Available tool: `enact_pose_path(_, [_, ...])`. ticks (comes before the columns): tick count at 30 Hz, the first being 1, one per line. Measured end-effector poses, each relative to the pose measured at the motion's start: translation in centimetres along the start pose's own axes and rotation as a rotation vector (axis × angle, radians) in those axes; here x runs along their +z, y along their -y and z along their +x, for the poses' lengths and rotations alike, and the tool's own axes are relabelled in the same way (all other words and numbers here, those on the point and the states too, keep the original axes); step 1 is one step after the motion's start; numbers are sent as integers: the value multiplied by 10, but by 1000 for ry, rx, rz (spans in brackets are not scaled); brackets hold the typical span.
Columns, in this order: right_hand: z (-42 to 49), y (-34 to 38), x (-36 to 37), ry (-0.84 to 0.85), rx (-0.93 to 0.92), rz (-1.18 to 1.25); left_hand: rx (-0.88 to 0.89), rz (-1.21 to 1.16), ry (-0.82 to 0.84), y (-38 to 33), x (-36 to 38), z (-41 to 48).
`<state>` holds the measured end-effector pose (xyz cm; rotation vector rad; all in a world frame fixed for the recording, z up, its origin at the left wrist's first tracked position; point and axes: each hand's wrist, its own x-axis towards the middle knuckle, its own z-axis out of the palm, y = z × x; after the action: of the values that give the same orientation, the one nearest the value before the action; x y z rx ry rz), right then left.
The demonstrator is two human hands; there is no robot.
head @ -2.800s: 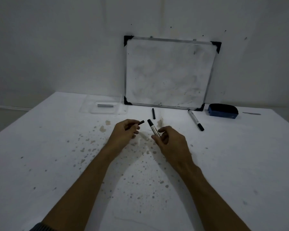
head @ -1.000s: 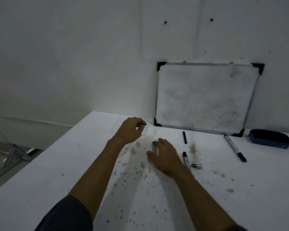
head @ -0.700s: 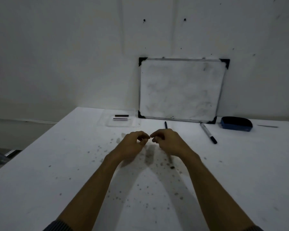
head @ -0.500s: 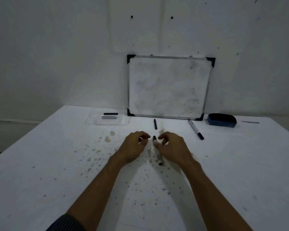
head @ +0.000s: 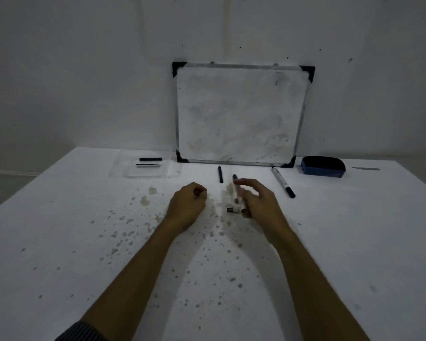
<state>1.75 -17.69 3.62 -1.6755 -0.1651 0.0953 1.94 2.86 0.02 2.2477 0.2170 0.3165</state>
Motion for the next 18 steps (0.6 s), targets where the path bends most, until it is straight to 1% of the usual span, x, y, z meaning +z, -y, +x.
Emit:
enact_pose_path(2, [0,0,-12,30,23,243,-86,51,-4,-11,4,18])
enact_pose_path(4, [1,-7,-20,32,25,367,-99,83,-25,-21,12,40])
enact_pose_path(7, [1,-16,-24,17,-12,365,-127,102,-61,-33,24,73])
enact_pose_path(11, [4,-19,-20,-17,-65,304,-219,217,-110,-40,36,101])
enact_pose_path(14, [9,-20,-18,-93,18,355,-235,286,-144,-48,42,108])
enact_pose_path(16, [13,-20,-19,-136,103,387,-254,291,-154,-49,44,110])
enact_pose_path(18, [16,-22,-21,-143,127,411,-263,261,-161,-47,43,109])
